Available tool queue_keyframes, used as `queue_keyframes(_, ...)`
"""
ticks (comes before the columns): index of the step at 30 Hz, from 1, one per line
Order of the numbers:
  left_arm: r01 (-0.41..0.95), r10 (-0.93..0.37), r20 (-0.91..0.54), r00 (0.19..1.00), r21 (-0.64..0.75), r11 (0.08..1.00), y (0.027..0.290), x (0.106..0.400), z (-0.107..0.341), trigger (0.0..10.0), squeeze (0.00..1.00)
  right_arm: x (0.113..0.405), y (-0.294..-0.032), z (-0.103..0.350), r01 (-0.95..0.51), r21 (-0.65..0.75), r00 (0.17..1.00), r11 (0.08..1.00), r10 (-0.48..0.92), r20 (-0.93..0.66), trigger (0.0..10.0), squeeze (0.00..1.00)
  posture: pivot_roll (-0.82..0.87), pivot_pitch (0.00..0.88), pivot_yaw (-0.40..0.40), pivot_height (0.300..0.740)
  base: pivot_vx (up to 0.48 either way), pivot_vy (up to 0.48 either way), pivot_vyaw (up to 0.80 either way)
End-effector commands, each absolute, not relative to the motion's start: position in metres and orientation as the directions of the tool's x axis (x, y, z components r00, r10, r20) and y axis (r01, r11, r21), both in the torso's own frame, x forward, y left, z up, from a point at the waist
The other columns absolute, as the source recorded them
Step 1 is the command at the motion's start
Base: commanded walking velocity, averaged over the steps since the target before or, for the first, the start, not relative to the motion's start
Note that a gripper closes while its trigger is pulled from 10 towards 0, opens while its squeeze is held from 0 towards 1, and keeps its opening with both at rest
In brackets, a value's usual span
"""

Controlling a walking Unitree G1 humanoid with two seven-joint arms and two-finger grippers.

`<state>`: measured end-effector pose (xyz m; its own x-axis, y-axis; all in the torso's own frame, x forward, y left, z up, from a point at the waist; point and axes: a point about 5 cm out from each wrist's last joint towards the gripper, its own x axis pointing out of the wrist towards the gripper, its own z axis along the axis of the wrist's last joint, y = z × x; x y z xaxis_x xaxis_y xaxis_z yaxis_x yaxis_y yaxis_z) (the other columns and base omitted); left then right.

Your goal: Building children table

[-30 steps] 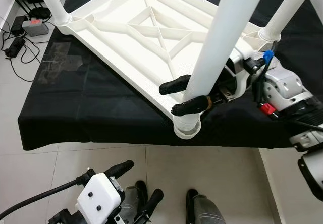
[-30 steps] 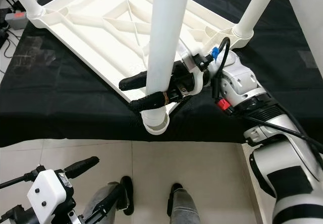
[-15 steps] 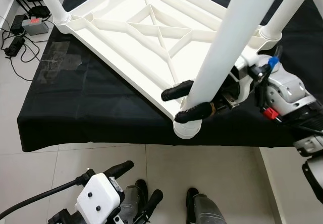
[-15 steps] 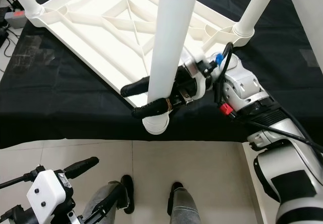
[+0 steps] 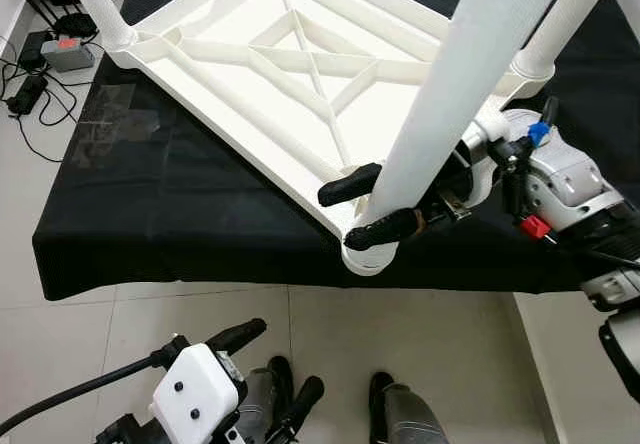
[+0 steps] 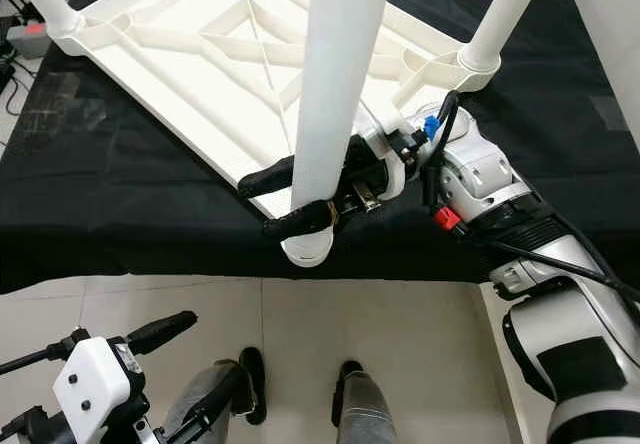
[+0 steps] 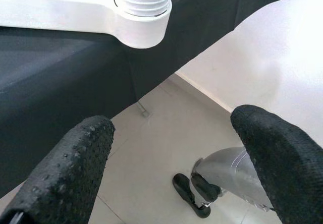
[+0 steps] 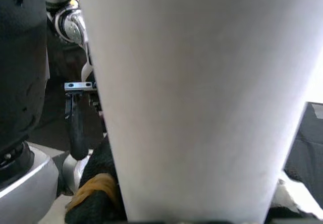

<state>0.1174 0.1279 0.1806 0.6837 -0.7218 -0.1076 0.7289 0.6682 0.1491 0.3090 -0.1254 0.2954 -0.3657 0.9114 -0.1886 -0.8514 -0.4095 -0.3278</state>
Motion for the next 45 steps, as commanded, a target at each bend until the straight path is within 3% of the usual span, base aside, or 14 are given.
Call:
queue_keyframes(1, 0.737, -0.725, -0.136, 0.675, 0.144, 0.66, 0.129, 0.116, 0.177, 10.0, 0.0, 0.309, -0.125, 0.277, -0.86, -0.271, -0.368, -0.433, 0.893, -0.26, 10.0, 0.0, 0.16, 0.38, 0.052, 0.74, 0.0, 0.0, 0.0)
queue_keyframes(30, 0.737, -0.729, -0.118, 0.675, 0.155, 0.658, 0.127, 0.122, 0.176, 10.0, 0.0, 0.303, -0.123, 0.277, -0.869, -0.254, -0.375, -0.425, 0.9, -0.223, 10.0, 0.0, 0.14, 0.372, 0.043, 0.74, 0.0, 0.0, 0.0)
queue_keyframes(37, 0.736, -0.728, -0.114, 0.676, 0.157, 0.659, 0.126, 0.124, 0.174, 10.0, 0.0, 0.305, -0.125, 0.277, -0.905, -0.277, -0.27, -0.323, 0.939, -0.215, 10.0, 0.0, 0.13, 0.371, 0.037, 0.74, 0.0, 0.0, 0.0)
queue_keyframes(45, 0.736, -0.73, -0.107, 0.675, 0.16, 0.657, 0.125, 0.127, 0.173, 10.0, 0.0, 0.296, -0.127, 0.273, -0.924, -0.277, -0.215, -0.264, 0.957, -0.196, 10.0, 0.0, 0.11, 0.361, 0.035, 0.74, 0.0, 0.0, 0.0)
